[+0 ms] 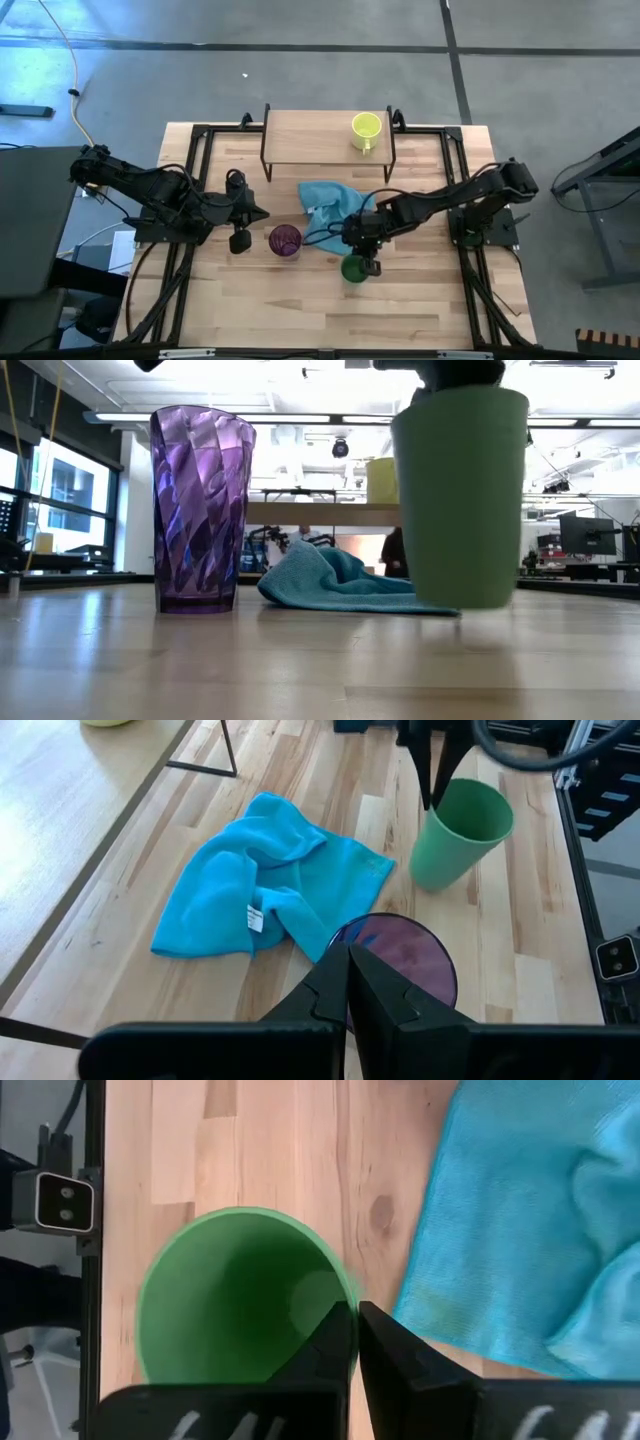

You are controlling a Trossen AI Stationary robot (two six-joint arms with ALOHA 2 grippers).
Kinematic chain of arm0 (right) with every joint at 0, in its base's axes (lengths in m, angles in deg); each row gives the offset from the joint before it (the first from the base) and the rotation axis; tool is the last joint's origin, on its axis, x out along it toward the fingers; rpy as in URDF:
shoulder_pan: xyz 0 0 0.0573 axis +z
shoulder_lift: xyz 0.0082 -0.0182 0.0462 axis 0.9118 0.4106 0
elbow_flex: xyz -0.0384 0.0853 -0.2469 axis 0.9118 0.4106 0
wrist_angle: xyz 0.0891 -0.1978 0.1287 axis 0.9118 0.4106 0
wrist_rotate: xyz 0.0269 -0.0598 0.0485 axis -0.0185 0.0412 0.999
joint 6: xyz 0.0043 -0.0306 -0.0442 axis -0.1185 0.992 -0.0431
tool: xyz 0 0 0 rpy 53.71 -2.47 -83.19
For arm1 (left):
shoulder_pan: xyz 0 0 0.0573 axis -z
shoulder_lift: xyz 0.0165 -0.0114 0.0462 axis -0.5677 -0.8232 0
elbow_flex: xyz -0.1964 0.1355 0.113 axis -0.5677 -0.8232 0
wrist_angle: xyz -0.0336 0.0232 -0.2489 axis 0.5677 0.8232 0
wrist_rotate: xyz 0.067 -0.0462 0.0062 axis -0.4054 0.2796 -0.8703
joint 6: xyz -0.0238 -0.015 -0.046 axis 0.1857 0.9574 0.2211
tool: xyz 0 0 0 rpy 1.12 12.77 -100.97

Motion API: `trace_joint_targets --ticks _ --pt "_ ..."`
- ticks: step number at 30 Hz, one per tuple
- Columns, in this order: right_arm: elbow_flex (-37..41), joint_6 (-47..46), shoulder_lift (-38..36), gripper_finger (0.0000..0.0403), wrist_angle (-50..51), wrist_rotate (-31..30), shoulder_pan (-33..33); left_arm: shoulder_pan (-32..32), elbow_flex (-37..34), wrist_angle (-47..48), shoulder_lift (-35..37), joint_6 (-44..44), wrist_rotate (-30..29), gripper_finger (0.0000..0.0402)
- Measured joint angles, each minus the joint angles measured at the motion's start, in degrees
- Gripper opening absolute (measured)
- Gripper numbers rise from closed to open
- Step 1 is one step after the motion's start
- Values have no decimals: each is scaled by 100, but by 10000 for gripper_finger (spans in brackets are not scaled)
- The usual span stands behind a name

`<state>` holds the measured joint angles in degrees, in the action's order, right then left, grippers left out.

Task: Stack small to large cups/mugs on shelf
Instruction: Put the green cup on the shelf

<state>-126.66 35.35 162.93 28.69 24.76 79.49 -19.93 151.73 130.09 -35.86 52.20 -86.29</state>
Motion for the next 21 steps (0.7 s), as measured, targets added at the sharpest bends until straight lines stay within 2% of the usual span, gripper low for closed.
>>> trace_joint_targets --ticks 21 --pt "-1563 575 -2 0 1629 -73 -561 1 0 46 0 -18 0 1"
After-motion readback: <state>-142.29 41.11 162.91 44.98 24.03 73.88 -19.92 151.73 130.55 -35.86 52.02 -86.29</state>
